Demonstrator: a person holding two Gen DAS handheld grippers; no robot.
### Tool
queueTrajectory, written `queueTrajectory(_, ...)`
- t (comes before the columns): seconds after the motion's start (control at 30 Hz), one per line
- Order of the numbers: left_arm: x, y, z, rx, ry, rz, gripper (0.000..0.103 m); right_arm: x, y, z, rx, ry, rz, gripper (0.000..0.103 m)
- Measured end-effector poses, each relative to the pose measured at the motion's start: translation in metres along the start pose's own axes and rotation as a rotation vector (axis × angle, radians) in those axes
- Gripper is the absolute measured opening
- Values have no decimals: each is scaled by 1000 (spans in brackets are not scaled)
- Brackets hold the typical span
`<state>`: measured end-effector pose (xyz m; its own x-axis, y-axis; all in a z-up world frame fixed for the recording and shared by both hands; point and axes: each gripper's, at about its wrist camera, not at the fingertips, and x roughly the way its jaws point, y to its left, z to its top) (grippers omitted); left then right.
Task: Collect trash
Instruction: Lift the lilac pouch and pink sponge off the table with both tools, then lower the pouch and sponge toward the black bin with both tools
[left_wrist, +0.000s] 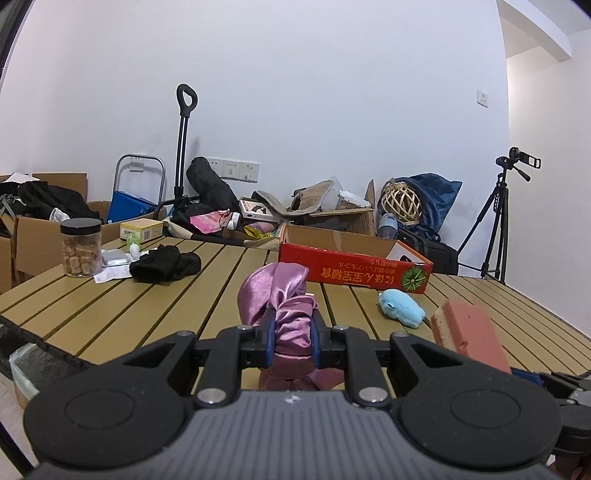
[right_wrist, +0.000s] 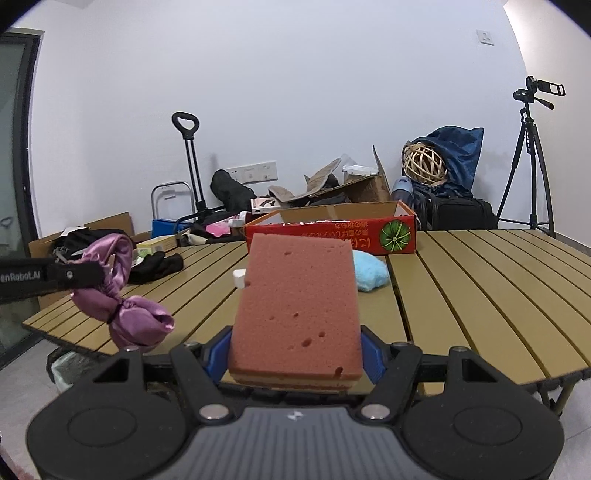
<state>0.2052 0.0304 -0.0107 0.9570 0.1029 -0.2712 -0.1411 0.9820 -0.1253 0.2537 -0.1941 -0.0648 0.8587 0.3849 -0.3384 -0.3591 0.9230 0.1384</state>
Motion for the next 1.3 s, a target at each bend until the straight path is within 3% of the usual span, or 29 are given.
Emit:
queueTrajectory(0.6,-54,10,-24,24,83,-1,18,-50,20,-38,-49,108,33,68)
queueTrajectory(1.3,-66,25,-75,66,230,19,18,-38,48,-106,-125,421,57,68)
